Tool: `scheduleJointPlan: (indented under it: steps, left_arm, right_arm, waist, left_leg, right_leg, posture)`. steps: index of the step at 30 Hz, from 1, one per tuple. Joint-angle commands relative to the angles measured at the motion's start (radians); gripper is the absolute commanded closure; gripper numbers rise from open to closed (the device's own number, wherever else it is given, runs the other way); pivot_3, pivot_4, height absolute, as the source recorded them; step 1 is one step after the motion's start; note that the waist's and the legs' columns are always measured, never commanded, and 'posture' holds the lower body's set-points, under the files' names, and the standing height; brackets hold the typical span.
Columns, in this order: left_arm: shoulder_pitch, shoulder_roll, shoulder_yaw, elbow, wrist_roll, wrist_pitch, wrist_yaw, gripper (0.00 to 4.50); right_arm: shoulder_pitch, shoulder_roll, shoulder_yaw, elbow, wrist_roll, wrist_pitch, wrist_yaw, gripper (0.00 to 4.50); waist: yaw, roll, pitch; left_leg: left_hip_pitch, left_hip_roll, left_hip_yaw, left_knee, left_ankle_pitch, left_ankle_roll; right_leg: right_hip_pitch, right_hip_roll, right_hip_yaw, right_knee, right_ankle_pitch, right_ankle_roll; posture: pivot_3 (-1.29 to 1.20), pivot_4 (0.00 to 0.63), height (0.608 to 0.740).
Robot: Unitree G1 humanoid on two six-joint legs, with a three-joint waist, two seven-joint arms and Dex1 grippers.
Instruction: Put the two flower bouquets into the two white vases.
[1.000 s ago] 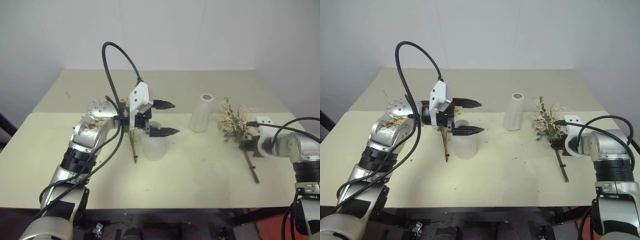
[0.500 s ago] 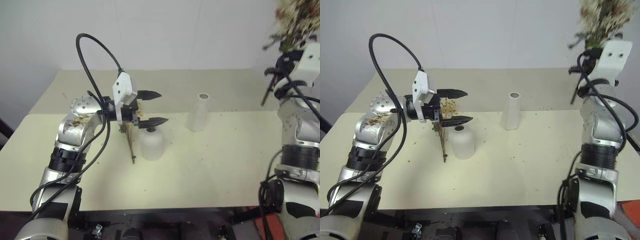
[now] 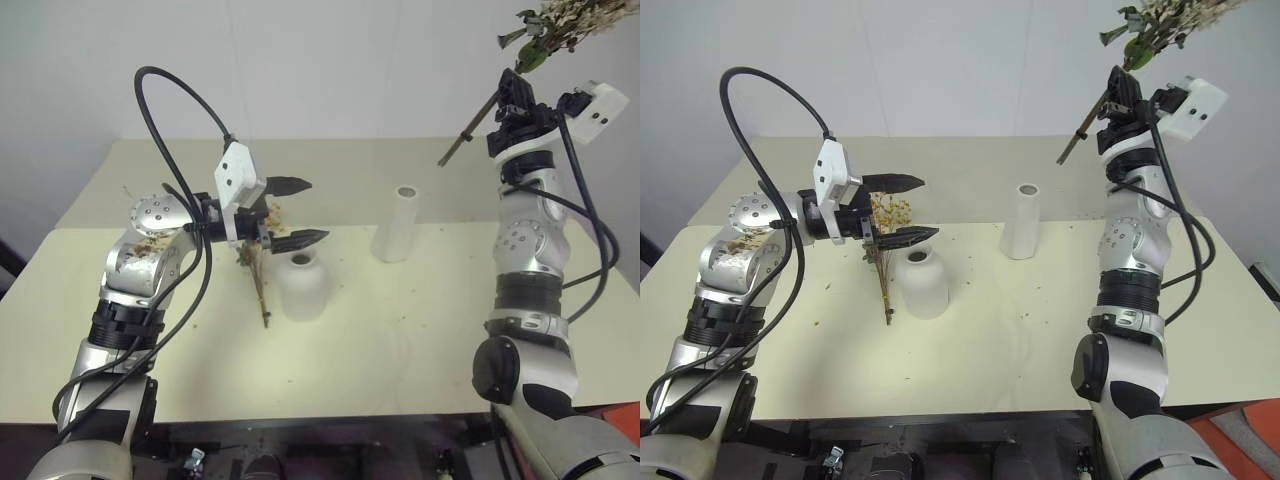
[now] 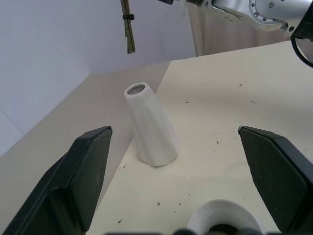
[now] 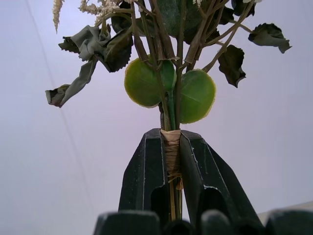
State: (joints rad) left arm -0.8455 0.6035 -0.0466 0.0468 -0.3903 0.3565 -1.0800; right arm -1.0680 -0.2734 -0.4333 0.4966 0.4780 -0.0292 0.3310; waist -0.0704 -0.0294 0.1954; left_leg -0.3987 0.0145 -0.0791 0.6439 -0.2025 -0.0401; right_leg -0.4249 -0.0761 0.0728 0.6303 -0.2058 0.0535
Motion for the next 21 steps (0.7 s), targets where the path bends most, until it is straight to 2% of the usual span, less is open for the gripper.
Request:
scheduleJointPlan:
  steps: [1, 10, 21]
  left_arm:
    - [-0.004, 0.014, 0.028, -0.028, -0.002, -0.005, 0.010, 0.00]
    - [0.012, 0.012, 0.029, -0.036, -0.003, -0.010, 0.018, 0.00]
    - [0.036, 0.021, 0.037, -0.052, -0.004, -0.009, 0.025, 0.00]
  right_arm:
    - [-0.015, 0.016, 0.026, -0.033, 0.008, -0.042, 0.025, 4.29]
    - [0.012, 0.049, 0.073, -0.048, -0.009, -0.034, 0.027, 4.29]
    - [0.060, 0.038, 0.102, -0.042, -0.032, -0.041, 0.043, 4.29]
  waist:
    - [0.000, 0.000, 0.000]
    - [0.000, 0.000, 0.000]
    - [-0.001, 0.000, 0.000]
  left_leg:
    - [0.000, 0.000, 0.000, 0.000, 0.000, 0.000]
    - [0.000, 0.000, 0.000, 0.000, 0.000, 0.000]
    - [0.000, 0.000, 0.000, 0.000, 0.000, 0.000]
  right_leg:
    - [0.000, 0.000, 0.000, 0.000, 0.000, 0.000]
    - [0.000, 0.000, 0.000, 0.000, 0.000, 0.000]
    - [0.000, 0.000, 0.000, 0.000, 0.000, 0.000]
  posture:
    - [0.00, 0.150, 0.740]
    - [0.00, 0.150, 0.740]
    - [0.00, 0.150, 0.740]
